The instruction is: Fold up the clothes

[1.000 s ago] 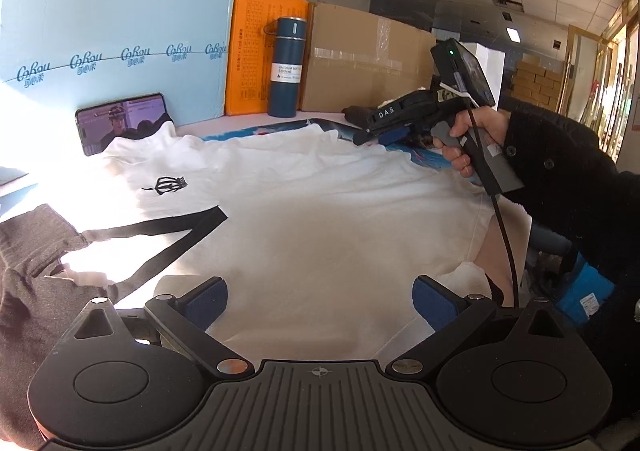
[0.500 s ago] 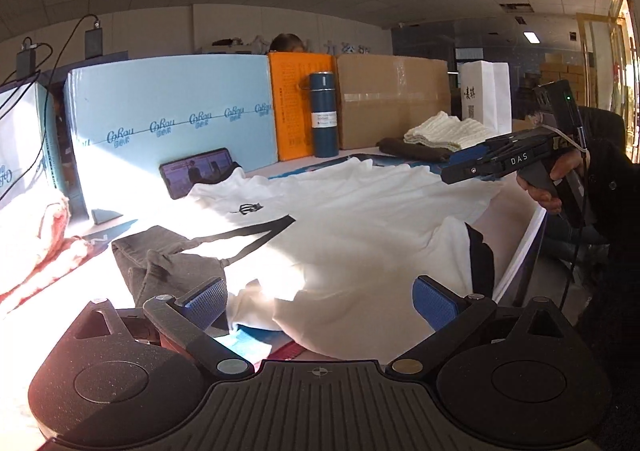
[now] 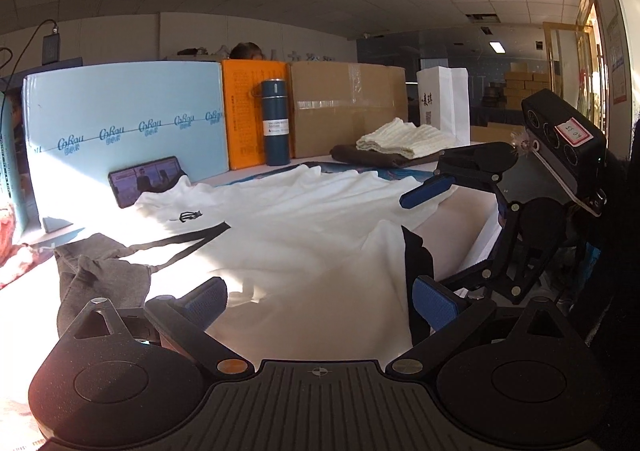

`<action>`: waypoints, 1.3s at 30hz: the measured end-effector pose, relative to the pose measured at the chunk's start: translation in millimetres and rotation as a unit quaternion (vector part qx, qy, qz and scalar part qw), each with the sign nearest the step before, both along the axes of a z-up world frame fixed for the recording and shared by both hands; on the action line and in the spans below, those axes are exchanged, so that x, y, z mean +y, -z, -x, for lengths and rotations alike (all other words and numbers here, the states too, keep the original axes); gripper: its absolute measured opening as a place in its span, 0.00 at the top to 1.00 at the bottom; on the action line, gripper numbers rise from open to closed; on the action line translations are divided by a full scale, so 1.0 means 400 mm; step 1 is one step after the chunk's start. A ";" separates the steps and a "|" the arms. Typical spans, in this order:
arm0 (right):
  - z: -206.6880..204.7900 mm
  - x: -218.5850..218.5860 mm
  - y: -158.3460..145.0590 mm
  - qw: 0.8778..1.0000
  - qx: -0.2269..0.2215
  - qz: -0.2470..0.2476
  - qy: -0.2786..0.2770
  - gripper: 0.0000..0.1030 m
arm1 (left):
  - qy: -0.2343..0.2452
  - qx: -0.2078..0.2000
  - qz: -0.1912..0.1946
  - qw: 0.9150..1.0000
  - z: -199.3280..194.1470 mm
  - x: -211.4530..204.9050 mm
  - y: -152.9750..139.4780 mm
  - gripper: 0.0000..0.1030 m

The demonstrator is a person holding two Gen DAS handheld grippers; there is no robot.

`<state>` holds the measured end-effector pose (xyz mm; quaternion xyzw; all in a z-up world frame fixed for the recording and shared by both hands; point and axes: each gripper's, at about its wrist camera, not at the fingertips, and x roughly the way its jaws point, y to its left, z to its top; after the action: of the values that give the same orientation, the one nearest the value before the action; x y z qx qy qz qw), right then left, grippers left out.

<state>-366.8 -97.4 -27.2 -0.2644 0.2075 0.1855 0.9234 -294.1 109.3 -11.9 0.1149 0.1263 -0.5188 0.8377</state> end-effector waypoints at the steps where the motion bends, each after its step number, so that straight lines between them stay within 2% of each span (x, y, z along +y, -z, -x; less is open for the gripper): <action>1: -0.009 0.014 0.003 1.000 -0.002 -0.004 -0.017 0.04 | 0.002 -0.001 0.001 1.000 0.001 0.002 0.000 0.02; 4: -0.033 0.045 -0.006 0.998 -0.013 -0.027 -0.055 0.04 | 0.009 -0.006 0.005 1.000 0.004 0.009 -0.001 0.02; 7: -0.056 0.033 -0.032 0.995 -0.030 -0.078 -0.062 0.04 | 0.016 -0.010 0.009 1.000 0.007 0.016 -0.002 0.02; 10: -0.096 -0.013 -0.049 0.989 -0.018 -0.146 -0.033 0.04 | 0.022 -0.014 0.012 1.000 0.010 0.022 -0.003 0.02; 14: -0.138 -0.073 -0.055 0.974 0.008 -0.227 0.002 0.04 | 0.037 -0.058 -0.045 0.997 0.019 -0.011 0.023 0.03; 18: -0.155 -0.123 -0.056 0.955 0.022 -0.297 0.021 0.04 | 0.030 -0.146 -0.114 0.982 0.037 -0.049 0.052 0.03; 22: -0.141 -0.155 -0.058 0.943 0.020 -0.330 0.030 0.04 | 0.036 -0.178 -0.112 0.977 0.031 -0.065 0.052 0.03; 26: -0.081 -0.173 -0.065 0.946 0.007 -0.321 0.035 0.04 | 0.051 -0.186 -0.104 0.976 0.021 -0.075 0.047 0.03; 28: -0.050 -0.179 -0.069 0.952 0.009 -0.304 0.038 0.04 | 0.058 -0.190 -0.100 0.975 0.016 -0.080 0.044 0.08; 29: -0.037 -0.180 -0.071 0.956 0.013 -0.290 0.041 0.04 | 0.062 -0.193 -0.097 0.974 0.013 -0.082 0.042 0.20; 30: -0.025 -0.179 -0.070 0.961 0.019 -0.274 0.044 0.04 | 0.065 -0.195 -0.095 0.974 0.011 -0.084 0.041 0.45; 32: -0.016 -0.175 -0.063 0.968 0.032 -0.242 0.052 0.04 | 0.067 -0.196 -0.088 0.974 0.005 -0.085 0.035 0.73; 33: -0.014 -0.173 -0.057 0.972 0.040 -0.225 0.058 0.04 | 0.065 -0.194 -0.082 0.975 0.002 -0.082 0.030 0.82; 35: -0.027 -0.171 -0.045 0.975 0.050 -0.205 0.066 0.04 | 0.060 -0.190 -0.070 0.977 -0.004 -0.077 0.020 0.90; 39: -0.060 -0.168 -0.027 0.980 0.064 -0.178 0.069 0.04 | 0.056 -0.177 -0.050 0.981 -0.015 -0.067 0.003 0.90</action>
<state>-342.8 -164.4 -16.2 -0.0684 0.2472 0.1715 0.9512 -288.0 82.5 -13.1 0.2535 -0.0054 -0.5296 0.8094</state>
